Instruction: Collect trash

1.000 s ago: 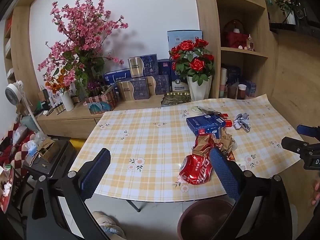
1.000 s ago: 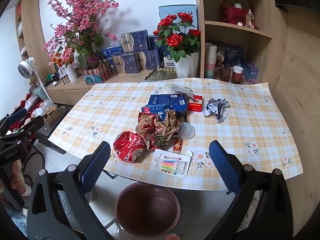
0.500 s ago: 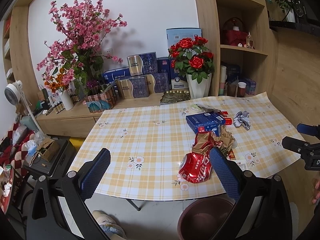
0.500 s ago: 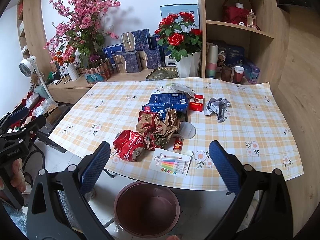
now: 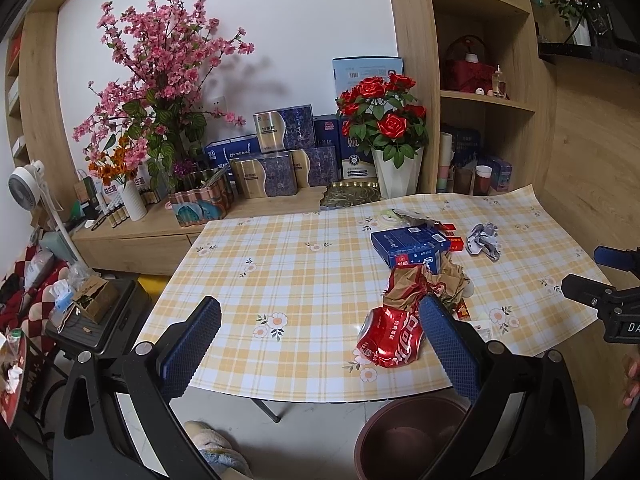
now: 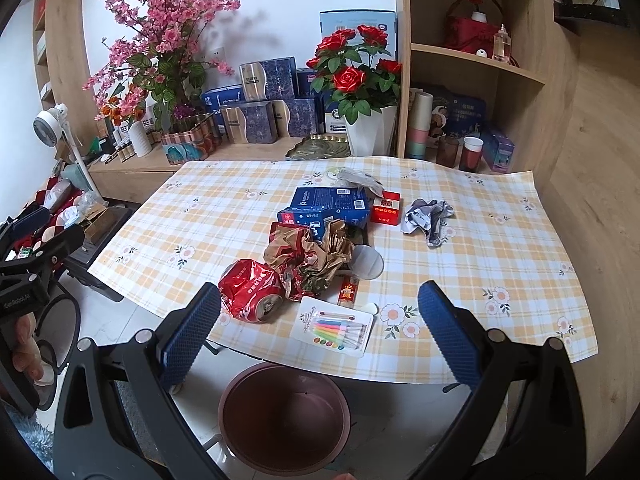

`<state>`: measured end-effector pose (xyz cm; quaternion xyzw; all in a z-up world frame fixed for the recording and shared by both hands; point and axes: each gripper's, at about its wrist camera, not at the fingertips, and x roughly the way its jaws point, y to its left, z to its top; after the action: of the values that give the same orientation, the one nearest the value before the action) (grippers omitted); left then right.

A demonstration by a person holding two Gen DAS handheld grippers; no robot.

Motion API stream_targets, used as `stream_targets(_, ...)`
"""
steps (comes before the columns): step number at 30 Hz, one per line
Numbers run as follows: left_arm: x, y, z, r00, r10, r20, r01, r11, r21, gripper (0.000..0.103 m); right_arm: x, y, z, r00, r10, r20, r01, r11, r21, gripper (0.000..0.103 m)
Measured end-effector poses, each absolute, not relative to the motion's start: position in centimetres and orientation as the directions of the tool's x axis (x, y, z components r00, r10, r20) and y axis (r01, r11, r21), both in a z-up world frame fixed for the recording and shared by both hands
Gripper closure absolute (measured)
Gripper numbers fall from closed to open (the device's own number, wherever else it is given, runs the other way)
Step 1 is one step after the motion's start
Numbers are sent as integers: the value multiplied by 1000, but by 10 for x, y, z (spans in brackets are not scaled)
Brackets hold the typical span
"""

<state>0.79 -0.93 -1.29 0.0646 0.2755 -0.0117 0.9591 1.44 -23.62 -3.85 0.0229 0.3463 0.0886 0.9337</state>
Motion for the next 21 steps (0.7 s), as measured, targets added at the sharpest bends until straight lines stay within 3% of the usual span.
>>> stream_targets(21,8,-10,-13,848,10,-530,61,991,116,6,16,-238,-39,742,180,-646,-147,983,106,6)
